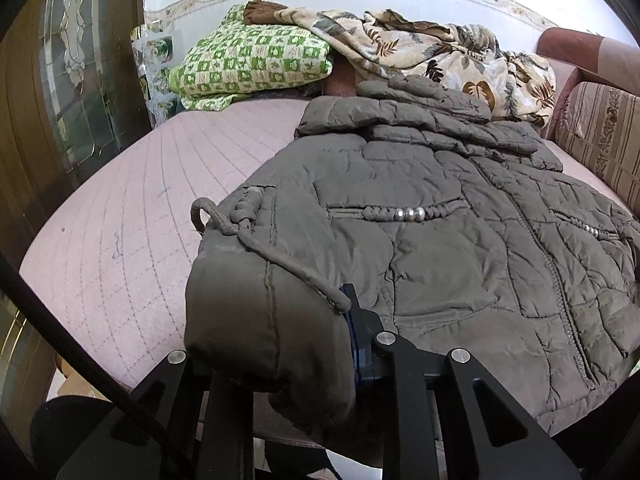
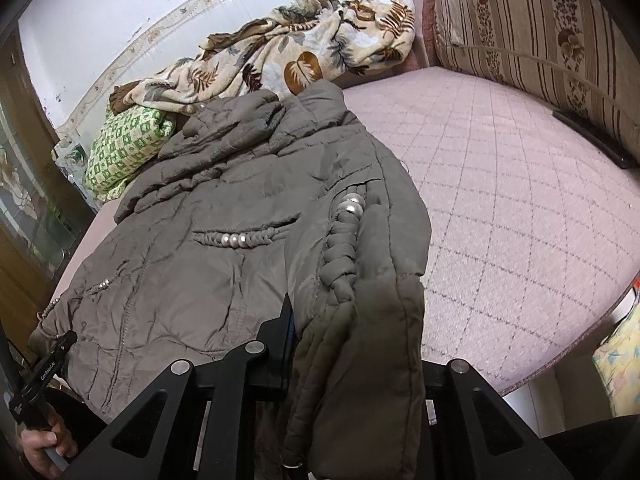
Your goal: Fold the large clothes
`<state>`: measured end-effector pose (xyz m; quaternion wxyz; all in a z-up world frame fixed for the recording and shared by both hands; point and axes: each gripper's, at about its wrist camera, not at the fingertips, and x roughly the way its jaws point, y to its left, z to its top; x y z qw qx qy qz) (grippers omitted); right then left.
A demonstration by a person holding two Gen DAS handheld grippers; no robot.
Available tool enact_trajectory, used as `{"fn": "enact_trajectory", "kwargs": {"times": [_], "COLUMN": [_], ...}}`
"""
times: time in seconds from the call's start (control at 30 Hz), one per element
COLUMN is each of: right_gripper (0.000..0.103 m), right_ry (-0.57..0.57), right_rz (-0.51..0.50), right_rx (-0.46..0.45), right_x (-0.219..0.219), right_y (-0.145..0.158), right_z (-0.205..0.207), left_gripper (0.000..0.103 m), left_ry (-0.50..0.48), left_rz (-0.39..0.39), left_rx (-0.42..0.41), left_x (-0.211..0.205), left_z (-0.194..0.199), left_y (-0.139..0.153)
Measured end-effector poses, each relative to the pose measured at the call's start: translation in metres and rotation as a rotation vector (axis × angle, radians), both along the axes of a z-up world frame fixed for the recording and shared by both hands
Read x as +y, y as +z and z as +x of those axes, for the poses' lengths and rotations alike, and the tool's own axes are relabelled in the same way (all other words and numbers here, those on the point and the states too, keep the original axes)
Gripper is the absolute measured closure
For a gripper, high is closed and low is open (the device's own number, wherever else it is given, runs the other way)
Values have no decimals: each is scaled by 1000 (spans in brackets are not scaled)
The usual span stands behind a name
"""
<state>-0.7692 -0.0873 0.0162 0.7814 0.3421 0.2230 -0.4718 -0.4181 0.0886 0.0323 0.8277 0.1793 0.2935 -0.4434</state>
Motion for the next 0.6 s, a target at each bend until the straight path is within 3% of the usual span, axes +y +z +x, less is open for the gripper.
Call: {"fn": "enact_trajectory", "kwargs": {"times": [0.6], "right_gripper": [82], "right_ry": [23], "right_rz": [-51], "right_rx": [-44], "right_x": [12], "right_y": [31], "right_z": [-6], "left_gripper": [83], "left_ry": [3], "left_rz": [-56], "left_rx": [-13], "left_x": [14], "left_z": [-3], "left_y": [30]}}
